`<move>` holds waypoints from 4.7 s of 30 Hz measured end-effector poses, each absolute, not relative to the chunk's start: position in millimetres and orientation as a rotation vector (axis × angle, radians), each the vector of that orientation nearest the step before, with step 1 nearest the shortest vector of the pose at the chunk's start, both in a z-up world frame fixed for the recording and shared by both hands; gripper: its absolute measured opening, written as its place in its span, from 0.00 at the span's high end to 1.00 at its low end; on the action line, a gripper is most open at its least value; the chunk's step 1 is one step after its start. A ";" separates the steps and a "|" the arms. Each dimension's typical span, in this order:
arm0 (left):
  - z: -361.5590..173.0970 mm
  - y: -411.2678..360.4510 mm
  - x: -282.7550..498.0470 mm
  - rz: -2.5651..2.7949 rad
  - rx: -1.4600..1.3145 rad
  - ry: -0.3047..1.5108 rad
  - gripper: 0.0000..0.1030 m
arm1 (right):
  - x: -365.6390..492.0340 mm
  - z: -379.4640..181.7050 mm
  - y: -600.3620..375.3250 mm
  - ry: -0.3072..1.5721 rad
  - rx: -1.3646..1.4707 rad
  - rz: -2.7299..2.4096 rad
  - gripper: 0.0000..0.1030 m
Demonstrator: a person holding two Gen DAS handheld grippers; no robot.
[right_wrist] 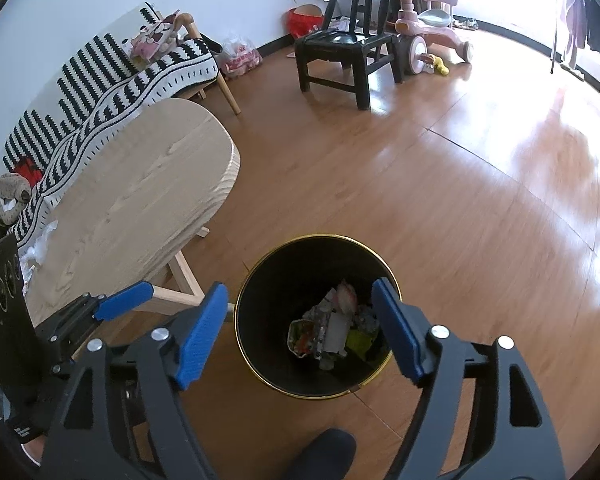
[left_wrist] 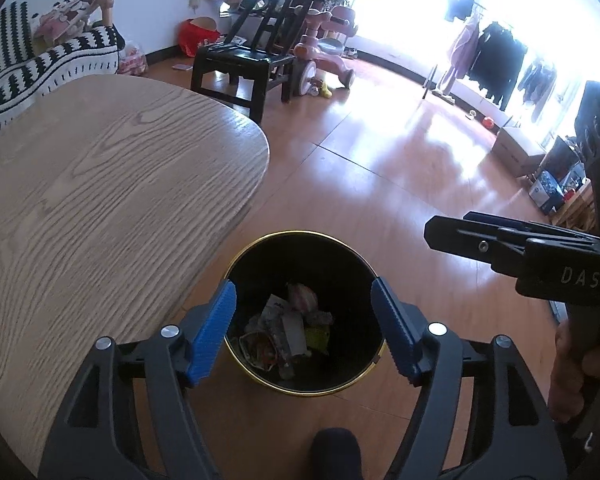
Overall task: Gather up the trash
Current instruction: 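Move both tools back over the table, then grasp the white label strip with the left tool while the right tool grasps the plastic bag, then carry label strip and plastic bag over the black bin and release both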
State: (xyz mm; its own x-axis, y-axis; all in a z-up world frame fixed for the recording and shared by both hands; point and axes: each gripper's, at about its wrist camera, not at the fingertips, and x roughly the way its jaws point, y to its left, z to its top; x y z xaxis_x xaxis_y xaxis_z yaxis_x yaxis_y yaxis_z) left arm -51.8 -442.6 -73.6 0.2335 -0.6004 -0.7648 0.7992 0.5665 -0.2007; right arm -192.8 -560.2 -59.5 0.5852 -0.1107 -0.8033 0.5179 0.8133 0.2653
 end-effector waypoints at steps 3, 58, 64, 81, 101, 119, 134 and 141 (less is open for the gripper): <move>-66.9 -435.5 -50.4 -0.961 0.245 0.906 0.22 | -189.3 -54.8 -555.6 0.864 0.510 -0.388 0.23; -73.1 23.4 211.8 -0.216 0.135 0.915 0.19 | 235.8 -73.2 -124.4 0.960 0.202 0.222 0.29; -68.4 22.9 210.3 -0.234 0.120 0.919 0.65 | 234.0 -77.0 -124.2 0.974 0.214 0.247 0.89; -26.6 -21.4 162.5 -0.252 0.103 0.891 0.94 | 156.5 -22.5 -182.1 0.848 0.162 0.173 0.93; -4.8 -247.3 45.3 -0.604 0.189 0.853 0.94 | -38.3 4.2 -400.7 0.818 0.248 -0.139 0.93; -59.6 -435.0 -68.6 -0.996 0.374 0.863 0.94 | -221.1 -64.1 -580.5 0.910 0.451 -0.401 0.93; -91.8 -459.4 -63.4 -1.019 0.382 0.944 0.93 | -193.7 -92.2 -580.4 1.025 0.457 -0.369 0.93; -94.8 -465.0 -64.9 -1.039 0.388 0.953 0.93 | -189.7 -95.8 -582.4 1.033 0.460 -0.374 0.93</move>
State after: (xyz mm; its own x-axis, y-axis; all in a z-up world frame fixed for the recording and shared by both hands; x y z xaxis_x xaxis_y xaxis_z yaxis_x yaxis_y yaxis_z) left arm -64.9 -465.0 -94.8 0.1715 -0.5521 -0.8160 0.8606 0.4872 -0.1487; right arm -189.7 -582.4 -95.8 0.4646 -0.0810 -0.8818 0.5026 0.8440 0.1873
